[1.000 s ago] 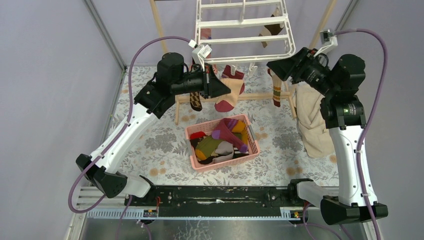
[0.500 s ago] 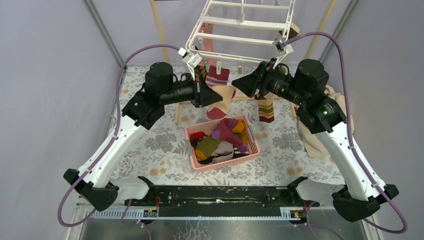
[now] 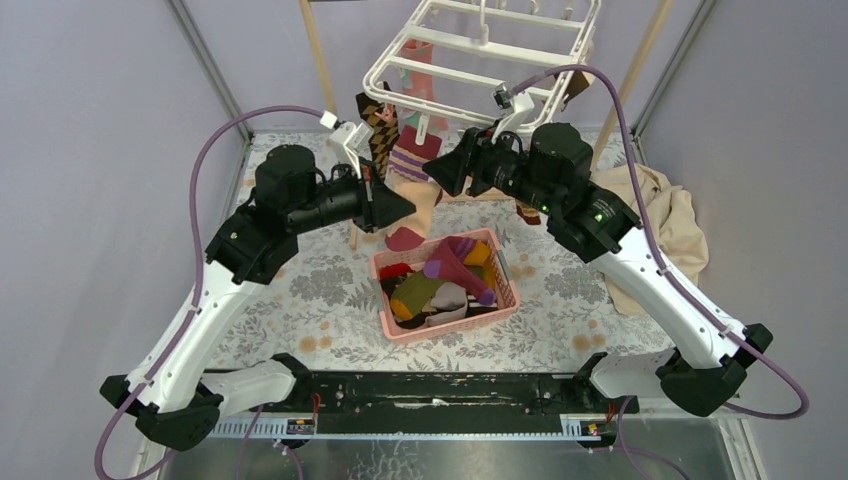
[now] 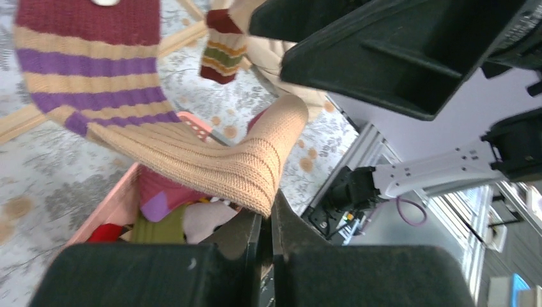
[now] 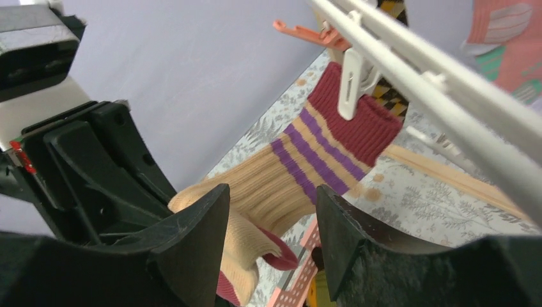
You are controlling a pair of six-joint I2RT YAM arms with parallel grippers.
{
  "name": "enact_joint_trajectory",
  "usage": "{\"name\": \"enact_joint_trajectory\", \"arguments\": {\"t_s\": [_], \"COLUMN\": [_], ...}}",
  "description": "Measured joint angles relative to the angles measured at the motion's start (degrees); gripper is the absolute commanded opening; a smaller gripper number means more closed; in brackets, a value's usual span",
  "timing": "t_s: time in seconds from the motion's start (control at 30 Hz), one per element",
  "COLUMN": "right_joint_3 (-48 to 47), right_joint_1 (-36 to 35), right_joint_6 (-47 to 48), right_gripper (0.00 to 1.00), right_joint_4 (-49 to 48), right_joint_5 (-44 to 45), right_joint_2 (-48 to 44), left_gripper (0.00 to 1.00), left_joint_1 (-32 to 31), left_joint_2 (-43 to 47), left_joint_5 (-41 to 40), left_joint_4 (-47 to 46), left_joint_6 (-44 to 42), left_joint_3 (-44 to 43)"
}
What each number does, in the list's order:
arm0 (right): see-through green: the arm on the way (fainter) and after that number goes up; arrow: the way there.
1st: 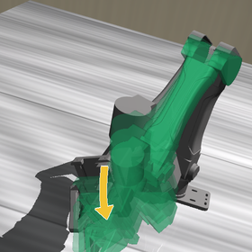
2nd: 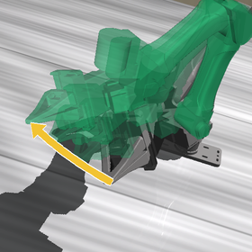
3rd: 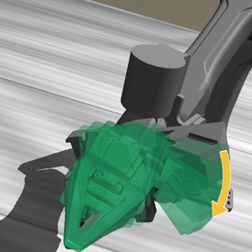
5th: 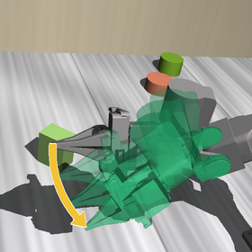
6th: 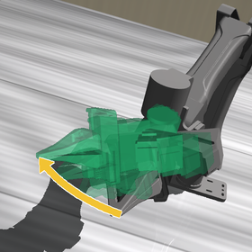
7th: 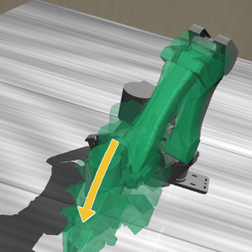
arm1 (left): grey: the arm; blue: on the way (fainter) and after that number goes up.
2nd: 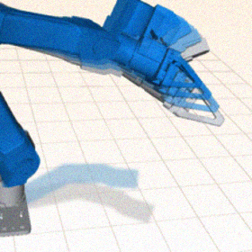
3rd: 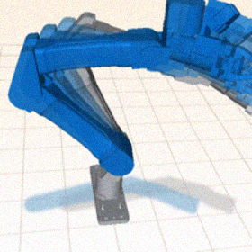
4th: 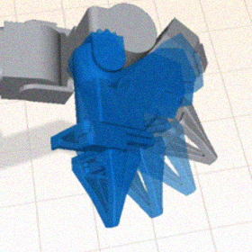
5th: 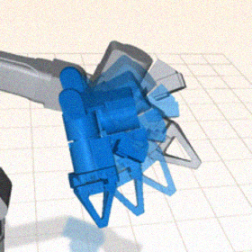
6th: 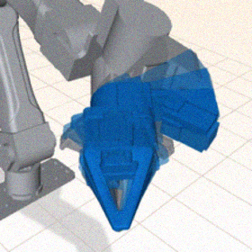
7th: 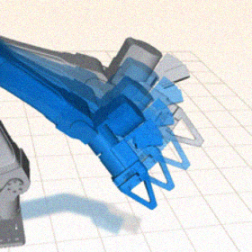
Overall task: Remove the socks clipped to the hanger
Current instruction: Remove the sock from the hanger.
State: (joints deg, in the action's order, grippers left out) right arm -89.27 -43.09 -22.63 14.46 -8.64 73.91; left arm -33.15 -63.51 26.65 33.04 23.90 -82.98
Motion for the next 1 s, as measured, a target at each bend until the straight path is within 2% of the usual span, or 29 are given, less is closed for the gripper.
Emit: {"name": "enact_joint_trajectory", "arguments": {"t_s": [0.17, 0.4, 0.63, 1.0], "right_joint_3": [1.05, 0.94, 0.83, 2.03], "right_joint_1": [-0.31, -0.52, -2.84, -3.76], "right_joint_6": [0.11, -0.31, -0.57, -0.76], "right_gripper": [0.59, 0.59, 0.58, 0.61], "right_joint_4": [-4.39, -9.90, -11.04, -15.04], "right_joint_5": [5.25, 9.84, 12.48, 19.02], "right_joint_2": [0.20, 3.30, 7.28, 6.47], "left_gripper": [0.09, 0.09, 0.09, 0.09], "left_joint_1": [3.17, 8.90, 12.00, 12.50], "left_joint_2": [-0.83, -3.89, -7.02, -8.09], "left_joint_5": [-5.31, -6.51, -3.89, 0.96], "left_joint_4": [5.88, 10.25, 12.07, 14.36], "left_joint_6": [-1.57, -3.15, -4.17, -4.55], "left_joint_3": [-3.50, -8.63, -14.49, -17.57]}}
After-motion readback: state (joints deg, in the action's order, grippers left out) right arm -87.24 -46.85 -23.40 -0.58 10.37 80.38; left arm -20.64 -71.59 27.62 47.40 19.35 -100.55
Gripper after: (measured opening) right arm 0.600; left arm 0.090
